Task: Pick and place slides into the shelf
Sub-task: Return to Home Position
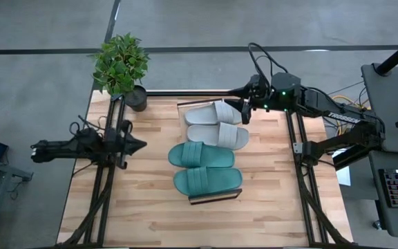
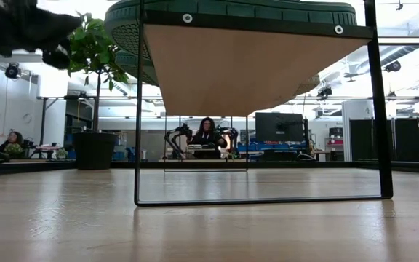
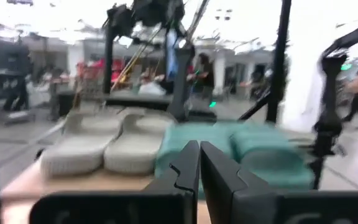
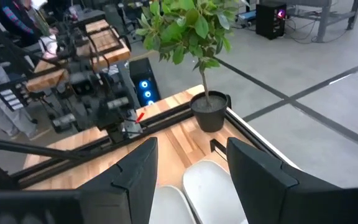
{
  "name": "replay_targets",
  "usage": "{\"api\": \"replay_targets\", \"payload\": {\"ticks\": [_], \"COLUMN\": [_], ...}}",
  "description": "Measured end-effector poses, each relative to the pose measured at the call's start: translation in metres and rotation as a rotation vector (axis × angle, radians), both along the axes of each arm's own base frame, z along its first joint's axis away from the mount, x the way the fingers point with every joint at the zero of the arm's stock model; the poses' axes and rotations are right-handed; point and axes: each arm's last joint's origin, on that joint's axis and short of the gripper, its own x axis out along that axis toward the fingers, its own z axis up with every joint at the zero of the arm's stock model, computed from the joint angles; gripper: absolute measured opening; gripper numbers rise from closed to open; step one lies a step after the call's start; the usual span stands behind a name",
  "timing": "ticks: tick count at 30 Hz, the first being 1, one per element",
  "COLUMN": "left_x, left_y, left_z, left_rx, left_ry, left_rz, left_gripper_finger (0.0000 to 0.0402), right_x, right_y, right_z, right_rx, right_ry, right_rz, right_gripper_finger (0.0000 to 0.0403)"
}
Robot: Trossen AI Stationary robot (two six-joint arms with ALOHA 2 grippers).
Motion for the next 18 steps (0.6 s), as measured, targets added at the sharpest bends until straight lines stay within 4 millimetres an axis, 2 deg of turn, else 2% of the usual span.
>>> {"api": "replay_targets", "payload": {"ticks": [8, 14, 18], "left_x": [0.008, 0.010, 0.011], "left_y": [0.002, 0.002, 0.002], "left_z": [-0.030, -0.041, -0.042], "left_rx": [-0.023, -0.018, -0.044], "left_ry": [0.114, 0.150, 0.154], "left_rz": [0.058, 0.084, 0.078], "left_gripper_finger": [0.0000, 0.0000, 0.0000], "right_x": [0.000, 0.001, 0.002], "right_y": [0.001, 0.002, 0.005], "right_z": [0.000, 0.001, 0.003], "right_rx": [-0.001, 0.019, 0.039], "right_ry": [-0.005, -0.022, -0.048], "right_rz": [0.002, 0.008, 0.106], "right_gripper_finger": [0.0182, 0.0182, 0.0182]}}
